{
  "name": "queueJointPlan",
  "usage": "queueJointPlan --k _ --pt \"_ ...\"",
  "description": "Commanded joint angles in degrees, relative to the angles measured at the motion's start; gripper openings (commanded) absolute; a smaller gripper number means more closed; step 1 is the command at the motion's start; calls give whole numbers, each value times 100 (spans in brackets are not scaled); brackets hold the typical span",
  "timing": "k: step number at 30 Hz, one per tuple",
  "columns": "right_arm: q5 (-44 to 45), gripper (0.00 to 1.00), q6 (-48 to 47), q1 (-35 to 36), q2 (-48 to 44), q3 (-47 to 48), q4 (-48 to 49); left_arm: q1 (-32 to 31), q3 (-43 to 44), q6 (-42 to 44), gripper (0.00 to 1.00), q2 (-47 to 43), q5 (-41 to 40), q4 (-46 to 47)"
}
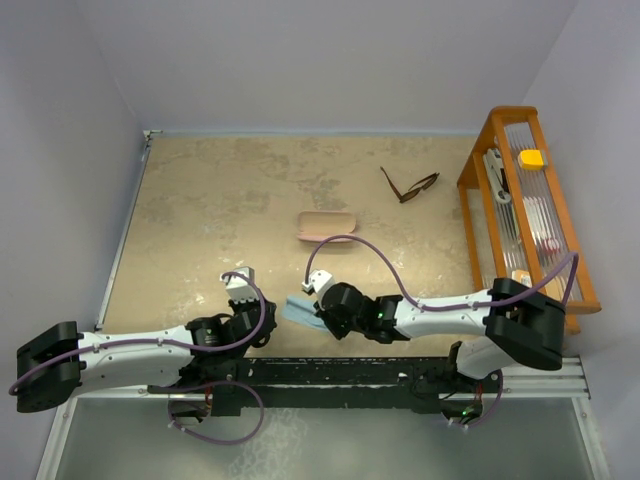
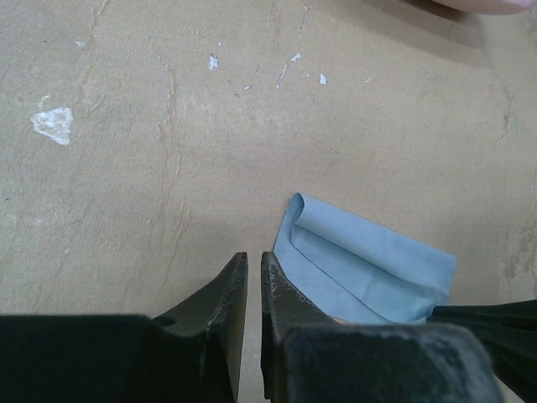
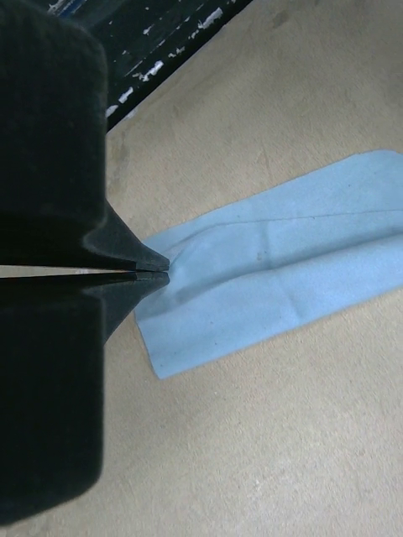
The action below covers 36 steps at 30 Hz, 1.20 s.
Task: Organize the sunglasses
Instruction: Adjust the glasses cleaning cloth at the center of the board.
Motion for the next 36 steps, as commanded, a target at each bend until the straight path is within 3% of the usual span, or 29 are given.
queueJointPlan --k 1,16,36 --pt "469 0 117 8 -154 105 10 -5 -10 12 9 -99 -55 154" --pt "1188 0 -129 -265 130 472 98 -4 -26 49 9 -116 -29 224" --pt "1096 0 -372 -1362 696 914 342 -5 -164 21 9 -89 39 395"
